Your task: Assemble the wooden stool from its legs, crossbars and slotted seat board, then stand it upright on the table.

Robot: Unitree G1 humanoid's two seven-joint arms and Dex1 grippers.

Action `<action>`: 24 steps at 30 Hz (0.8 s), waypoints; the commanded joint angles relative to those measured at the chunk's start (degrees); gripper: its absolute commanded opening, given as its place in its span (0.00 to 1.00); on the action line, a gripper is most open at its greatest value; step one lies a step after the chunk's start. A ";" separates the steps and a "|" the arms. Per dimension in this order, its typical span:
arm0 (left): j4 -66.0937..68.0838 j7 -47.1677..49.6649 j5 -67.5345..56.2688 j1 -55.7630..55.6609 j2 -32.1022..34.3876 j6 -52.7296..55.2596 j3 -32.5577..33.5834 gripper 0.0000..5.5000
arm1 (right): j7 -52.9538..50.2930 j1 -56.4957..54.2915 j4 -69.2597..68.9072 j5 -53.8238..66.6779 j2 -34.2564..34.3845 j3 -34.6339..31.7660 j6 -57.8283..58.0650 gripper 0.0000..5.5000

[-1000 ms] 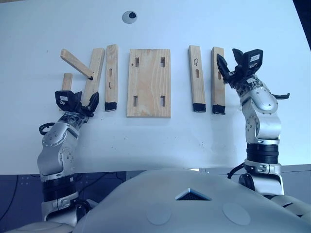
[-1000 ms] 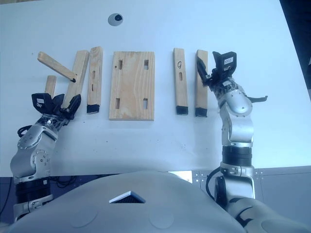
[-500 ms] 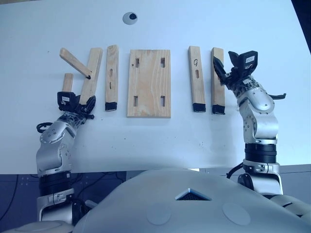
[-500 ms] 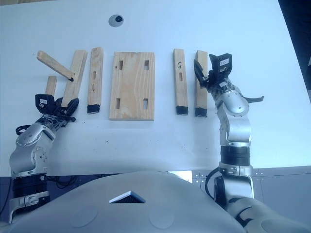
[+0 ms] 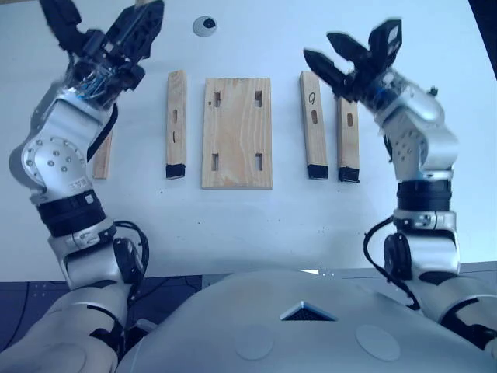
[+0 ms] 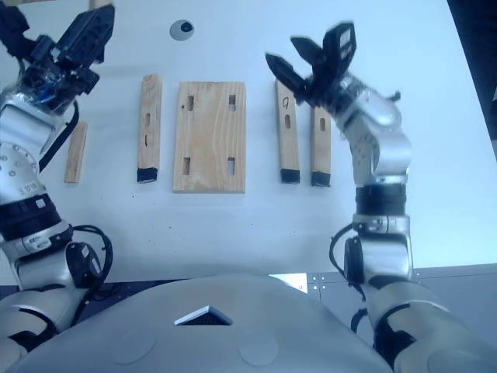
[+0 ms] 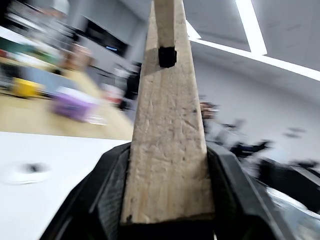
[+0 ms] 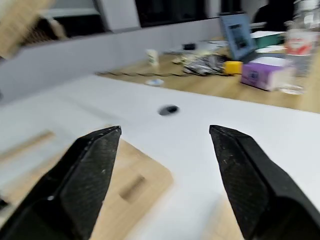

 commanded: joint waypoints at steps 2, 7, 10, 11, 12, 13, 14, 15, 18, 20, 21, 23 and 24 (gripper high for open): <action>2.63 -6.67 -6.29 -1.85 -4.97 5.31 -4.87 0.36 | 7.74 -12.48 6.54 15.57 0.77 -3.68 19.99 0.71; 0.54 -7.69 -11.81 -2.00 -5.34 9.58 -4.54 0.36 | 3.15 -18.02 9.39 26.22 4.50 -9.21 31.86 0.72; -0.89 -6.35 -14.23 -2.04 -5.50 10.91 -4.19 0.36 | -0.49 -18.70 9.67 28.72 5.97 -11.00 35.03 0.72; -1.24 -6.18 -14.28 -1.76 -5.31 11.09 -4.38 0.36 | -1.38 -18.85 9.53 29.00 6.40 -11.09 35.36 0.72; -1.50 -6.02 -14.30 -1.49 -5.15 11.15 -4.56 0.36 | -2.29 -19.03 9.45 29.22 6.82 -11.28 35.67 0.72; -1.87 -5.99 -14.42 -1.10 -5.06 11.34 -4.68 0.36 | -3.21 -19.31 9.41 29.39 7.39 -11.45 35.80 0.72; -2.20 -5.97 -14.42 -0.71 -5.07 11.39 -4.86 0.36 | -4.12 -19.68 9.74 29.56 7.90 -11.70 35.80 0.72; -2.40 -5.94 -14.39 -0.46 -5.18 11.37 -5.03 0.36 | -4.73 -19.98 10.12 29.79 8.20 -11.94 35.86 0.72; -2.88 -5.70 -13.81 0.26 -5.48 10.98 -5.81 0.36 | -5.96 -20.85 11.02 30.80 8.86 -12.60 36.22 0.72; -2.89 -5.75 -13.26 0.73 -5.34 10.67 -6.29 0.36 | -6.40 -21.13 10.98 31.28 9.16 -12.86 36.86 0.72; -2.96 -5.84 -13.21 0.94 -5.23 10.67 -6.42 0.36 | -6.70 -21.23 11.00 31.60 9.30 -13.07 37.32 0.68; -3.10 -5.98 -13.38 1.20 -5.18 10.69 -6.52 0.36 | -6.93 -21.38 11.21 32.37 9.36 -13.38 38.21 0.63; -3.14 -6.02 -13.46 1.26 -5.20 10.74 -6.50 0.36 | -7.10 -21.42 11.23 32.73 9.35 -13.41 38.44 0.61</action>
